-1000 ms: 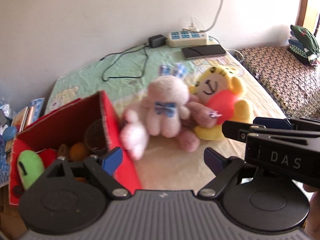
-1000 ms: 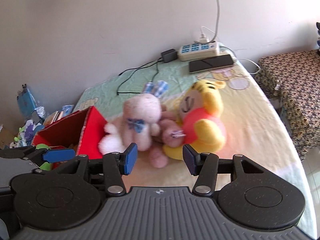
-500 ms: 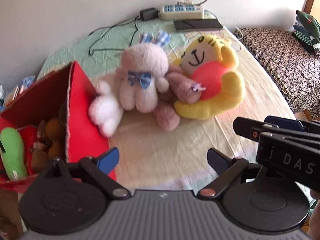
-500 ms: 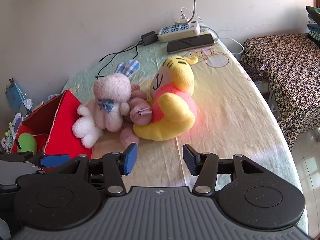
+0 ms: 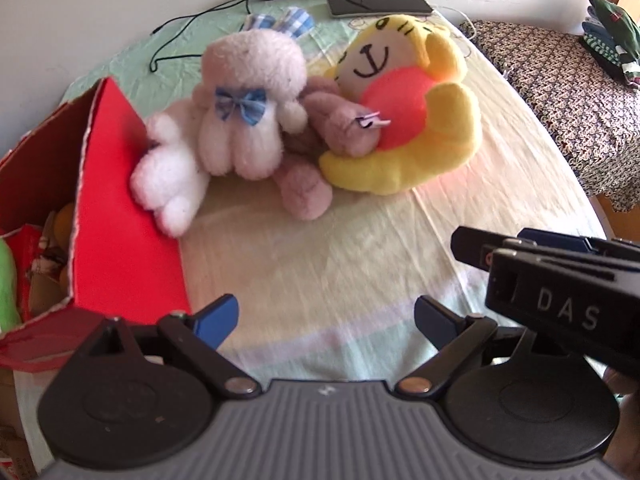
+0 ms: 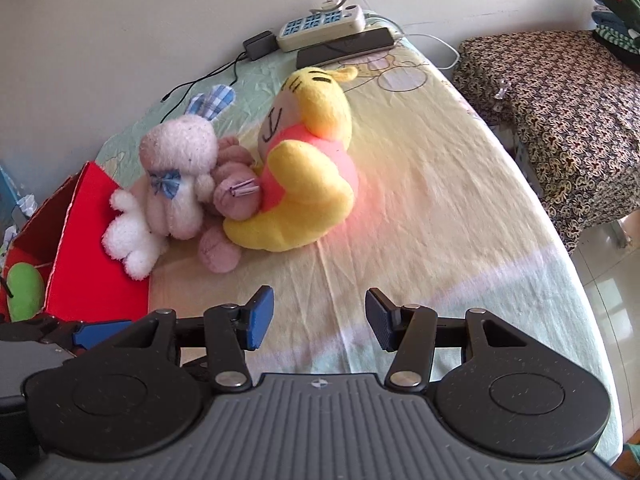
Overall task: Organize objects
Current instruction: 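Reach the right gripper to the yellow tiger plush and grasp its body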
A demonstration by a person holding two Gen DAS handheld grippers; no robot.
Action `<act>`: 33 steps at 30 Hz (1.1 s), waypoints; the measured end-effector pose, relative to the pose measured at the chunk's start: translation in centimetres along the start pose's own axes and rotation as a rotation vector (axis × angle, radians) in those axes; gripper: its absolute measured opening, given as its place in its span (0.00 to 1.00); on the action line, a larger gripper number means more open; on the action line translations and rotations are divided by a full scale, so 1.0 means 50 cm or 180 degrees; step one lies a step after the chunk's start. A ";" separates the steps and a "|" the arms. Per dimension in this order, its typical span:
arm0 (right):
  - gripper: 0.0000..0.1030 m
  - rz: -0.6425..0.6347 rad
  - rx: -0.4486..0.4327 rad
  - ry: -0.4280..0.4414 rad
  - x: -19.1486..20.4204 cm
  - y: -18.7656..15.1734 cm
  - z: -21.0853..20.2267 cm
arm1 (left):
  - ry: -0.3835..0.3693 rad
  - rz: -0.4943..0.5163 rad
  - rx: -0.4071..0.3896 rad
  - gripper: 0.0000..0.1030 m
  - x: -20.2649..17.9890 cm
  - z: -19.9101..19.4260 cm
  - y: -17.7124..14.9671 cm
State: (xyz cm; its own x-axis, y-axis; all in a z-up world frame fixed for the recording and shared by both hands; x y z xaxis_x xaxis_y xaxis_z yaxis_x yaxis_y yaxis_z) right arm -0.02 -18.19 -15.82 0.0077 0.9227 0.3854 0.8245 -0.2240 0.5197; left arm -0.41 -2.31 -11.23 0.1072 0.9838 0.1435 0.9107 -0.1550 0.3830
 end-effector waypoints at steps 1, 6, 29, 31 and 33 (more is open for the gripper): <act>0.53 0.0040 0.0009 0.0009 -0.003 0.000 0.001 | -0.0005 0.0021 0.0009 0.93 -0.003 0.001 0.000; 0.53 0.0113 0.0085 -0.0014 -0.010 -0.009 0.010 | -0.0067 0.0029 0.0044 0.93 -0.007 0.005 -0.001; 0.53 0.0250 0.0282 -0.0086 -0.026 -0.032 0.031 | -0.0129 -0.0028 0.0159 1.00 -0.011 0.028 -0.023; 0.53 0.0263 0.0280 -0.0076 -0.028 -0.031 0.032 | -0.0133 -0.0024 0.0159 1.00 -0.013 0.029 -0.022; 0.53 0.0282 0.0278 -0.0073 -0.030 -0.030 0.032 | -0.0146 -0.0028 0.0164 1.00 -0.015 0.030 -0.021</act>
Point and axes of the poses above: each gripper's, at about its wrist camera, not at the fingertips, and z roughly the way its jaws point, x to its left, y to its top, the point moved 4 cm from there along z, roughly the way its jaws point, and after that the axes turned 4 degrees about y, right-handed, at the moved point
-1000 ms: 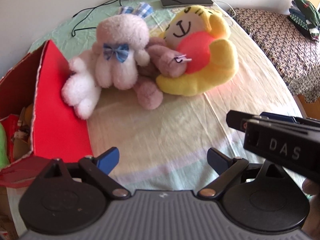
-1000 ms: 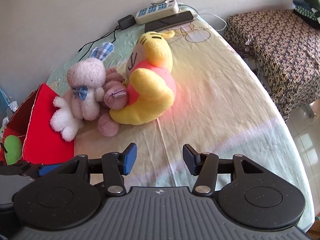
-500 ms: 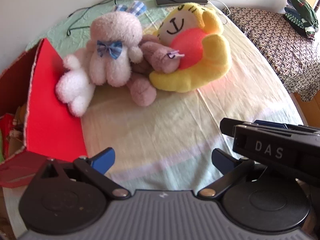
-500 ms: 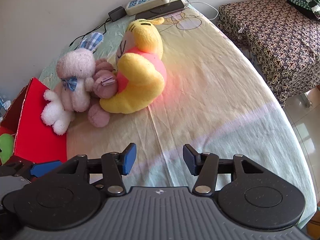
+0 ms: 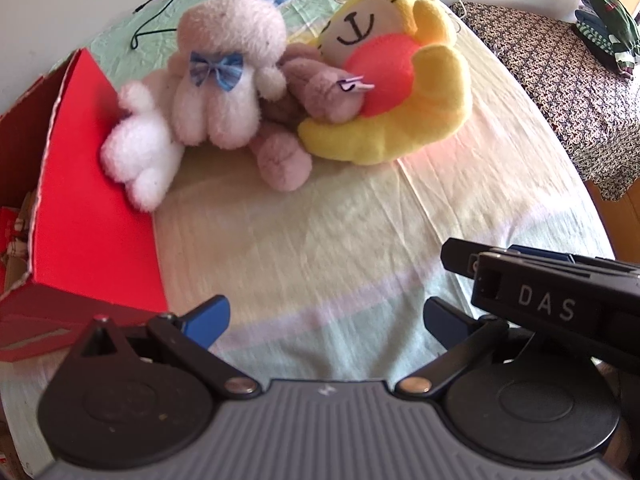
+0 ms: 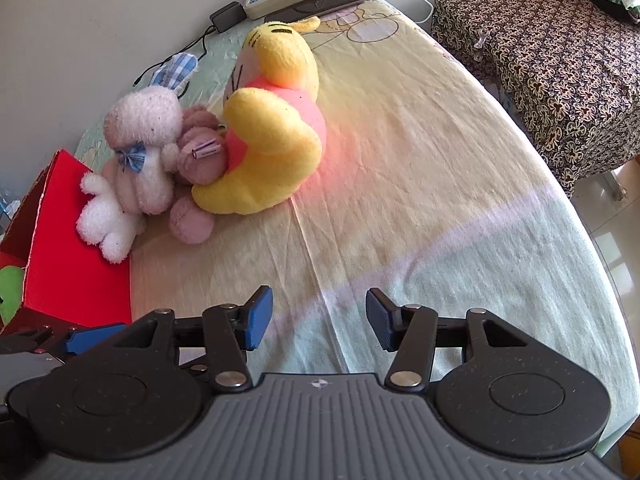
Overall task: Organize objects
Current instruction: 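Reach the right gripper to the yellow tiger plush and grasp its body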
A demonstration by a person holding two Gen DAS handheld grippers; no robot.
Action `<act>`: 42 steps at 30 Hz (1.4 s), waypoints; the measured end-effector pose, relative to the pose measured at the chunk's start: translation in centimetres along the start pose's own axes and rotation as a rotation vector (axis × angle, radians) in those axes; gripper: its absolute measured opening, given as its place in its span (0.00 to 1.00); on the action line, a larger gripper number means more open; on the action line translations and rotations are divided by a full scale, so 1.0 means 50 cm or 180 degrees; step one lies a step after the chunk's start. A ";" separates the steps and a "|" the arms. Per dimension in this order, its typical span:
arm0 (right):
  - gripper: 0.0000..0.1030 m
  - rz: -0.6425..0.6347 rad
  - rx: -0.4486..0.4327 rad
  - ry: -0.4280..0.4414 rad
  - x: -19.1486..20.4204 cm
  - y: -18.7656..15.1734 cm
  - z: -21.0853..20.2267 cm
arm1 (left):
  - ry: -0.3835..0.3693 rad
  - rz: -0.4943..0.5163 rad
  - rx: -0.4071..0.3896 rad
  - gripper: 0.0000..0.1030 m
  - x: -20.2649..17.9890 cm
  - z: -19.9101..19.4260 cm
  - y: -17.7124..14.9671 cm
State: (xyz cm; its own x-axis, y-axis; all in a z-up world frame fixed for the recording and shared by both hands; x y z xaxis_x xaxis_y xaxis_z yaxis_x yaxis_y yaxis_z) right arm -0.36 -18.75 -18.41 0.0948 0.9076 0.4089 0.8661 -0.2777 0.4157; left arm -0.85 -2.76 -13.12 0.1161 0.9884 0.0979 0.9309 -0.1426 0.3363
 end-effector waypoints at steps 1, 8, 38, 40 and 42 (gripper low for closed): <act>0.53 0.0012 0.0003 0.0006 -0.002 0.000 0.000 | -0.0009 -0.0003 0.0005 1.00 -0.001 0.001 0.001; 0.53 0.0155 0.0010 0.0084 -0.025 0.008 0.002 | -0.0095 0.0033 0.0042 1.00 -0.015 0.011 0.007; 0.63 0.0581 -0.0113 0.0963 -0.024 0.256 0.141 | -0.1386 -0.0211 -0.0236 0.97 0.003 0.073 0.167; 0.54 0.0611 -0.0087 0.1084 -0.023 0.254 0.143 | -0.1410 -0.0233 -0.0200 0.97 0.006 0.082 0.171; 0.47 0.0607 -0.0089 0.1121 -0.024 0.253 0.134 | -0.1437 -0.0245 -0.0186 0.97 0.008 0.087 0.175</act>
Point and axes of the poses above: each gripper's, at about its wrist camera, not at the fingertips, and z roughly the way its jaws point, x to its left, y to its top, the point moved 4 cm from there along z, roughly the way its jaws point, and after that the axes turned 4 degrees about y, right-handed, at the moved point
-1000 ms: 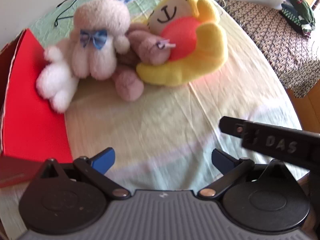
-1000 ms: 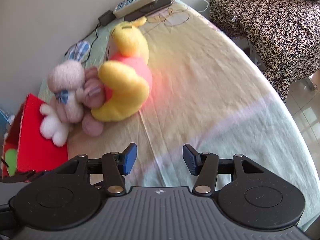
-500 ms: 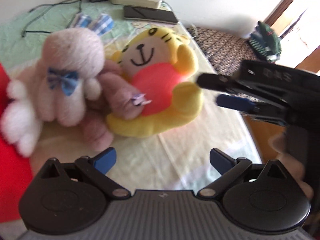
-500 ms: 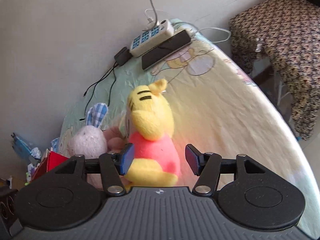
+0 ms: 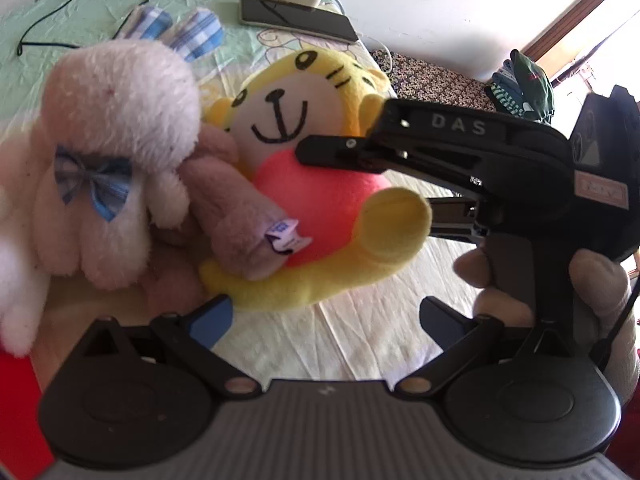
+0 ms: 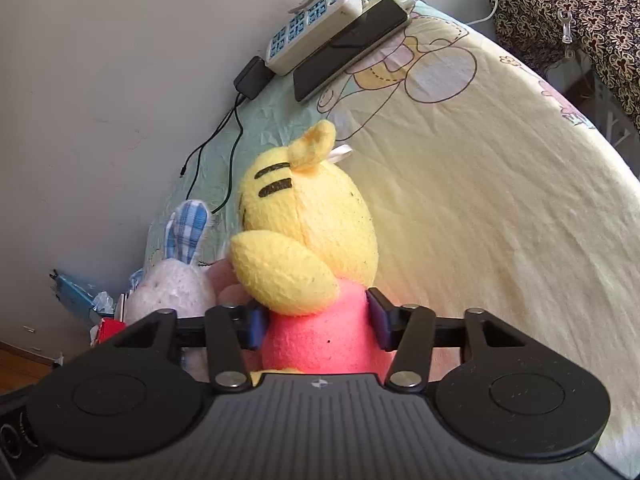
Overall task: Organize objects
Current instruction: 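Reach the right gripper to the yellow tiger plush and grasp its body, then lift the yellow tiger plush with the right gripper and carry it to the red box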
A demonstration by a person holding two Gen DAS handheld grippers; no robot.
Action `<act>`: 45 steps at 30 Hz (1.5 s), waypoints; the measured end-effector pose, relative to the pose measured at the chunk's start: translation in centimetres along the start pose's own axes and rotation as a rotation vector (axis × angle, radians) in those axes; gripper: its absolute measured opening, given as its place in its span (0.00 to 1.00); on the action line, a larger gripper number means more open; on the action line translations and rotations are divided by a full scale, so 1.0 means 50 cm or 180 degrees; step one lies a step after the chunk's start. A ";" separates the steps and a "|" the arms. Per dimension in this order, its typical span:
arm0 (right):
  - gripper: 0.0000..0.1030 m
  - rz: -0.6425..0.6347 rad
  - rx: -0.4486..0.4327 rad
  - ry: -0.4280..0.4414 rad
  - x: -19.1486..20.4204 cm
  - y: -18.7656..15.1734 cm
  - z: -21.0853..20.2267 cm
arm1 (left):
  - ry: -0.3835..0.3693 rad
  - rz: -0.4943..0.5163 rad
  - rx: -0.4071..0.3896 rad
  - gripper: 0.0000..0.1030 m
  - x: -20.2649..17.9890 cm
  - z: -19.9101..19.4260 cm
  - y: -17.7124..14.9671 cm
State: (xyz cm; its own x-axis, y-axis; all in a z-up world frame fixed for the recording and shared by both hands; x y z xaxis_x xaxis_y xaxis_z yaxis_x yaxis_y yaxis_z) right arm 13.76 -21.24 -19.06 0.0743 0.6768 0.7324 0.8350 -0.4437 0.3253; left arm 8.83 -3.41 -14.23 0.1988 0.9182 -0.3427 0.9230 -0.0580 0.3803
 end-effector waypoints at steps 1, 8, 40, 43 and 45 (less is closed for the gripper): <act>0.46 -0.0009 0.0005 0.0017 0.001 -0.002 -0.007 | -0.0002 0.0006 0.0005 0.97 -0.001 0.002 0.001; 0.43 -0.0001 0.0035 -0.0047 -0.011 -0.033 -0.067 | -0.0179 0.0209 0.0073 0.97 -0.039 0.000 -0.014; 0.43 -0.0001 -0.0237 -0.0355 -0.028 -0.188 -0.225 | -0.0292 0.0944 0.0086 0.84 -0.158 -0.050 -0.177; 0.43 -0.0024 -0.0327 -0.0482 -0.040 -0.160 -0.220 | -0.0171 0.0928 0.0069 0.82 -0.161 -0.036 -0.162; 0.43 -0.0018 -0.0310 -0.0484 -0.043 -0.154 -0.218 | -0.0176 0.0928 0.0050 0.82 -0.167 -0.032 -0.154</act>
Point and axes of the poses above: each gripper's, at about its wrist camera, not at the fingertips, and z roughly the way its jaws point, x to its left, y to its top, the point moved 4 cm from there along z, roughly the way its jaws point, and after that the axes turned 4 degrees about y, right-handed, at the moved point
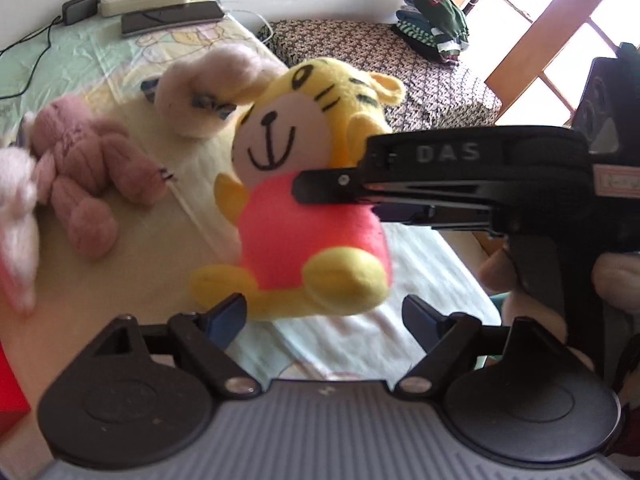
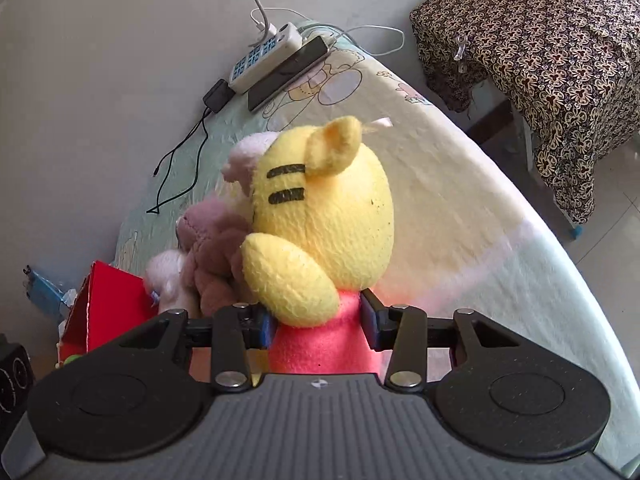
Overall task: Organize objects
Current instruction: 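Lift the yellow tiger plush with the right gripper and carry it to the red box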
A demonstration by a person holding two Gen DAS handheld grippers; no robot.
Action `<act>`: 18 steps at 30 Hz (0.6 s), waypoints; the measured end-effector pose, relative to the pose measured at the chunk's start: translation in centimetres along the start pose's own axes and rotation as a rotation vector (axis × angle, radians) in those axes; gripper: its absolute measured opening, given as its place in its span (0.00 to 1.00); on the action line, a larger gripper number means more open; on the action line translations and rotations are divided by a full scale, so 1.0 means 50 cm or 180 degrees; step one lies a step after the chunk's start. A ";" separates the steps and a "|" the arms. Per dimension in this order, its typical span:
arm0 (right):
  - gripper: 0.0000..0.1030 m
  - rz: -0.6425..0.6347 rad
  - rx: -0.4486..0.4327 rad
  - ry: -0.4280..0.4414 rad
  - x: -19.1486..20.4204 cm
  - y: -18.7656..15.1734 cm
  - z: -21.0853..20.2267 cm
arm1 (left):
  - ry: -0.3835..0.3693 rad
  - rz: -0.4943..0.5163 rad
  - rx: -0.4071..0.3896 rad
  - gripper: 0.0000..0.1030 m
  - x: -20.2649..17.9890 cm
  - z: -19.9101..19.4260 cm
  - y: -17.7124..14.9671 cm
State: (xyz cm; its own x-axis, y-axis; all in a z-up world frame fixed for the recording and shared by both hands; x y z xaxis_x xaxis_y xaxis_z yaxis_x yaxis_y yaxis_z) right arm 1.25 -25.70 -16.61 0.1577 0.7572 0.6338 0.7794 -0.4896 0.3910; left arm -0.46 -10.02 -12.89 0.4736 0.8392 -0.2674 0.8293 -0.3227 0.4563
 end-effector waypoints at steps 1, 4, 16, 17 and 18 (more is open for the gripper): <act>0.43 -0.0003 0.0000 0.0002 0.000 0.001 -0.001 | 0.0030 0.0012 -0.0014 0.81 -0.003 0.001 0.003; 0.43 -0.0031 0.0007 0.0027 0.006 -0.004 -0.007 | 0.0034 0.0018 -0.0042 0.81 -0.006 0.000 0.006; 0.42 0.0092 0.0177 0.0146 0.023 -0.072 -0.071 | -0.0179 0.0289 0.0000 0.81 -0.046 -0.041 -0.044; 0.42 0.0086 0.0177 0.0152 0.026 -0.075 -0.075 | -0.0190 0.0307 -0.0003 0.81 -0.048 -0.045 -0.049; 0.42 0.0076 0.0174 0.0158 0.029 -0.078 -0.080 | -0.0199 0.0317 -0.0012 0.81 -0.049 -0.050 -0.053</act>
State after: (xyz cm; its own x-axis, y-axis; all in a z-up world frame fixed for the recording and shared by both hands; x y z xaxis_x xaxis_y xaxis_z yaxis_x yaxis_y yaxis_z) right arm -4.00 -24.43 -14.54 0.1474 0.7226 0.6754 0.8080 -0.4818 0.3392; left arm -4.55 -10.13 -11.30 0.5711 0.7742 -0.2729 0.7762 -0.4013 0.4863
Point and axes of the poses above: each gripper's, at about its wrist camera, not at the fingertips, and z roughly the way its jaws point, x to its left, y to its top, the point moved 4 cm from there along z, roughly the way its jaws point, and after that the axes turned 4 degrees about y, right-handed, at the moved point
